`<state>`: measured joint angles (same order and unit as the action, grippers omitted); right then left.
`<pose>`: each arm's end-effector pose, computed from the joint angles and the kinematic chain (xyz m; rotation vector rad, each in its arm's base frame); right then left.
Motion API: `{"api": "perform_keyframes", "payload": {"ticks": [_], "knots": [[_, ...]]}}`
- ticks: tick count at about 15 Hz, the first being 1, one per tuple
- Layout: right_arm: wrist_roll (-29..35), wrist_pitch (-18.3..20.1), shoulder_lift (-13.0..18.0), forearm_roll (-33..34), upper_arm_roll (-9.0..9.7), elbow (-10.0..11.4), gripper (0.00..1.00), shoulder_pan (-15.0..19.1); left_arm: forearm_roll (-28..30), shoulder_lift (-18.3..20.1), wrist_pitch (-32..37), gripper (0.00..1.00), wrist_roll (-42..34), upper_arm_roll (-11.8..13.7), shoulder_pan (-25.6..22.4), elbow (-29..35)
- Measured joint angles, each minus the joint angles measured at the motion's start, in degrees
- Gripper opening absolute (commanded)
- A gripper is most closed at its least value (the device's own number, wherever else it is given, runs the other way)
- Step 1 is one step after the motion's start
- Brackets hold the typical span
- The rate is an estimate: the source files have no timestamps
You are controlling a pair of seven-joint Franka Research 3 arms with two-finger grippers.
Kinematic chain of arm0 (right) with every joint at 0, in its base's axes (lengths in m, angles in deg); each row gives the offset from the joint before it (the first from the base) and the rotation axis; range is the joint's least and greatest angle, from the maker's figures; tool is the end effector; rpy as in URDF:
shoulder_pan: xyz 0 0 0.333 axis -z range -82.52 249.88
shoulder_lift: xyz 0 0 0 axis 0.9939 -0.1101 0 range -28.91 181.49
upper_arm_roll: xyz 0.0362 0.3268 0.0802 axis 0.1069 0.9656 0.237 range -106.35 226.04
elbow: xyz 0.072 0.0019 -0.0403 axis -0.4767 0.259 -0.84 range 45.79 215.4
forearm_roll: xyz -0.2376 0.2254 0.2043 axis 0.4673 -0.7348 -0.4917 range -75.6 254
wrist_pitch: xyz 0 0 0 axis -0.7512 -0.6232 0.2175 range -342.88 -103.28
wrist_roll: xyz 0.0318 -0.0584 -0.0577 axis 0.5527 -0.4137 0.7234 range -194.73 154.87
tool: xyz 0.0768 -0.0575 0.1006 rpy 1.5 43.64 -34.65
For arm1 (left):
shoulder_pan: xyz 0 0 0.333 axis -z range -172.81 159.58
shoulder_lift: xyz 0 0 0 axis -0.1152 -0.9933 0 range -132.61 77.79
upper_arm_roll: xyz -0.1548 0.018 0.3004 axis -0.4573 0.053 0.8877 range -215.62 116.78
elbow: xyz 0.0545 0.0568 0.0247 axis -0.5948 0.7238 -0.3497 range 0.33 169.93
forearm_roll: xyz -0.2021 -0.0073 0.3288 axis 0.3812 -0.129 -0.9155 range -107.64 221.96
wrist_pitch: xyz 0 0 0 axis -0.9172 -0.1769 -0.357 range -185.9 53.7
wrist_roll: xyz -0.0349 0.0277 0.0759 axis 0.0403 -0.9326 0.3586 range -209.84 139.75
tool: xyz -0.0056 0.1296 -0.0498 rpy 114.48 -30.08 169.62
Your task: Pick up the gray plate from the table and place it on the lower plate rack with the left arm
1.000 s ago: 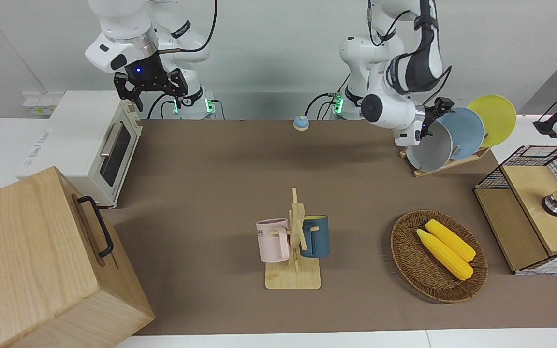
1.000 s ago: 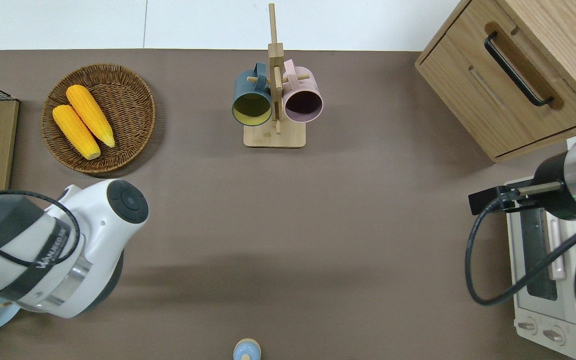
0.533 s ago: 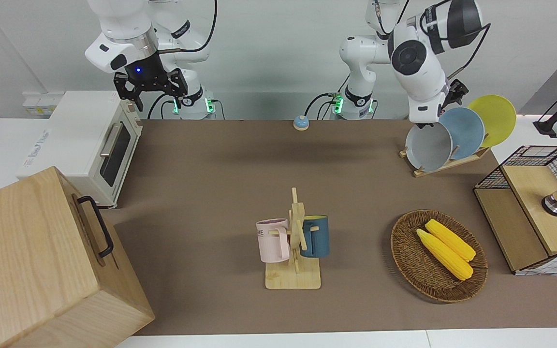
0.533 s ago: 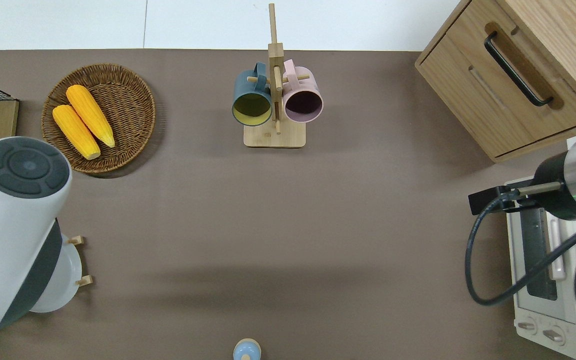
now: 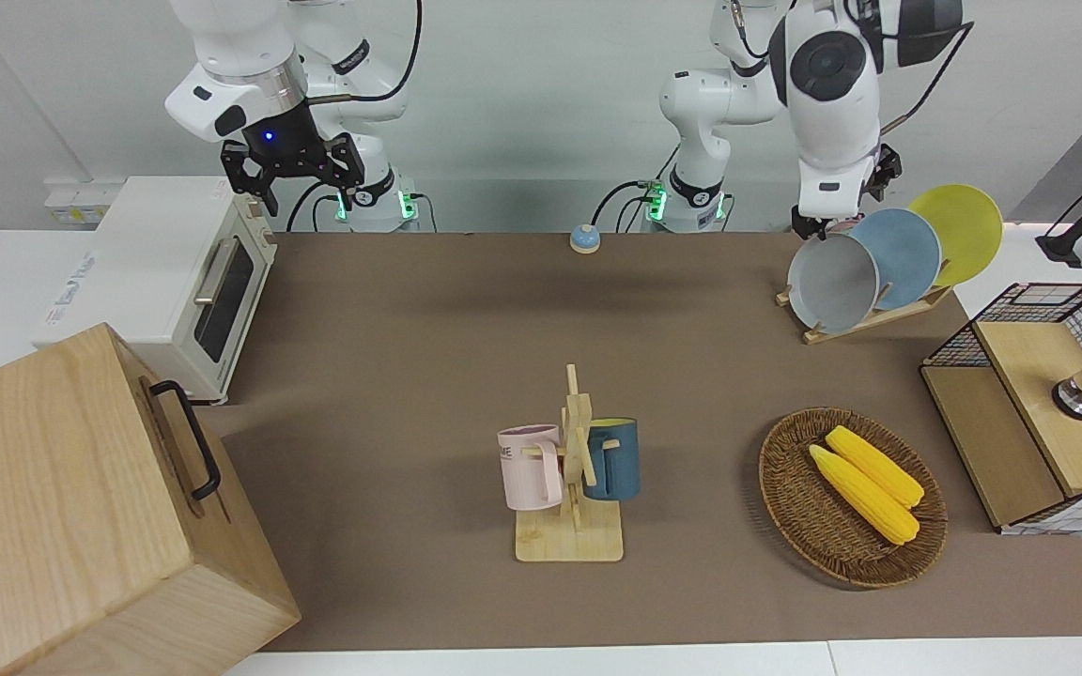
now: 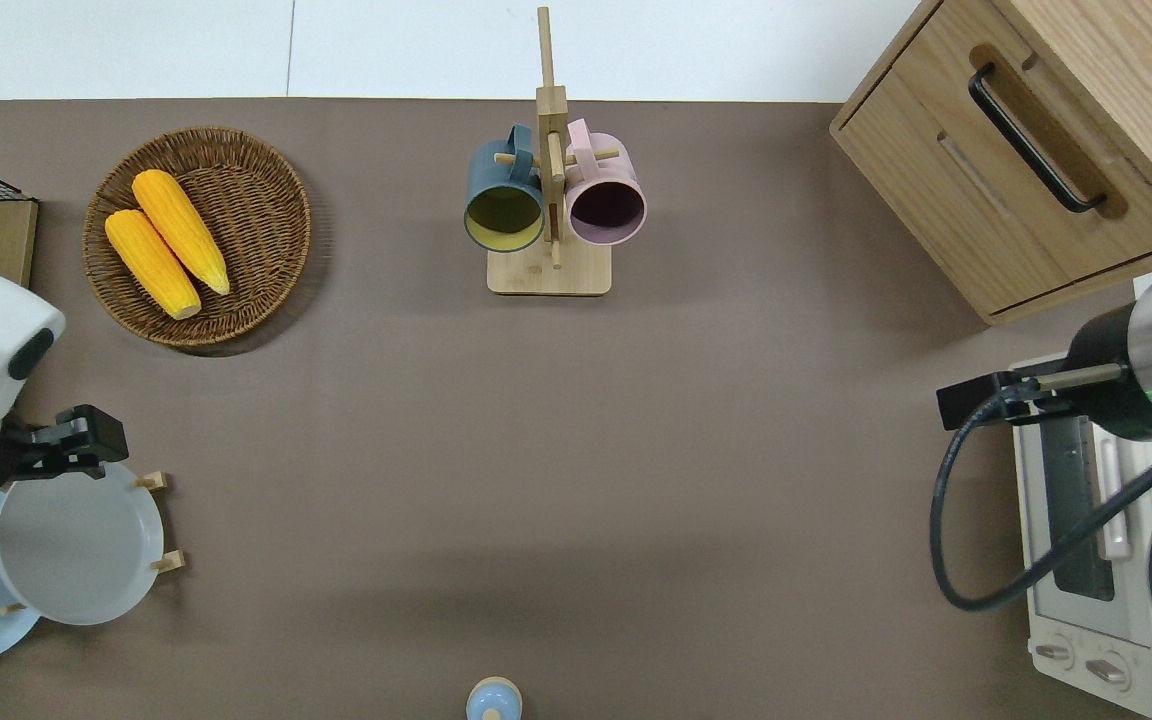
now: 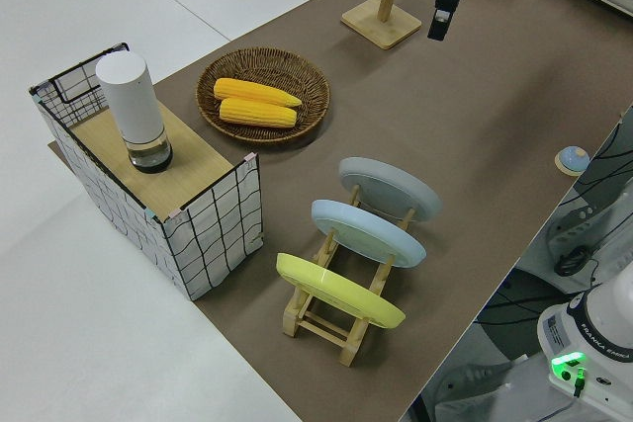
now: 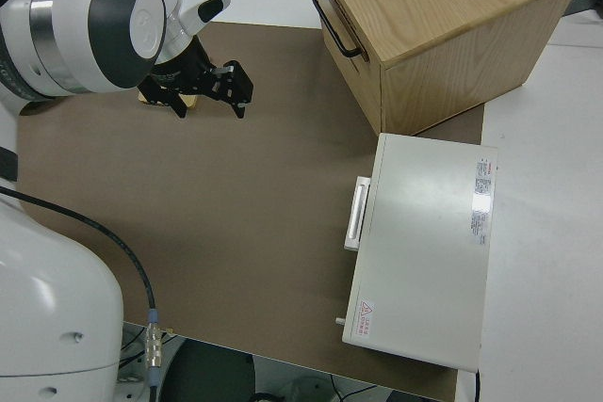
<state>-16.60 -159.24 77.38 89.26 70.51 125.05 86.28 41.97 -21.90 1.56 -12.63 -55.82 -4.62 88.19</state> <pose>0.5179 0.0743 0.6442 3.1264 0.1287 -0.1005 0.4836 -0.0331 0.6181 -2.7907 -0.3904 0.1758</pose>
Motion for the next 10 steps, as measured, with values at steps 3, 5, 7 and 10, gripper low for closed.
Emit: {"api": "perform_keyframes", "payload": {"ticks": [3,5,7,10], "knots": [[0.0,0.0,0.0,0.0,0.0,0.0,0.99,0.0,8.6,0.0,0.4,0.99,-6.0,2.4,0.0,-2.6],[0.0,0.0,0.0,0.0,0.0,0.0,0.987,0.0,12.5,0.0,0.4,0.99,-9.7,3.2,0.0,-3.9],[0.0,0.0,0.0,0.0,0.0,0.0,0.99,0.0,14.7,0.0,0.4,0.99,-13.4,3.5,0.0,-4.8],[0.0,0.0,0.0,0.0,0.0,0.0,0.987,0.0,15.8,0.2,-0.2,1.0,-17.9,4.2,0.0,-5.4]]}}
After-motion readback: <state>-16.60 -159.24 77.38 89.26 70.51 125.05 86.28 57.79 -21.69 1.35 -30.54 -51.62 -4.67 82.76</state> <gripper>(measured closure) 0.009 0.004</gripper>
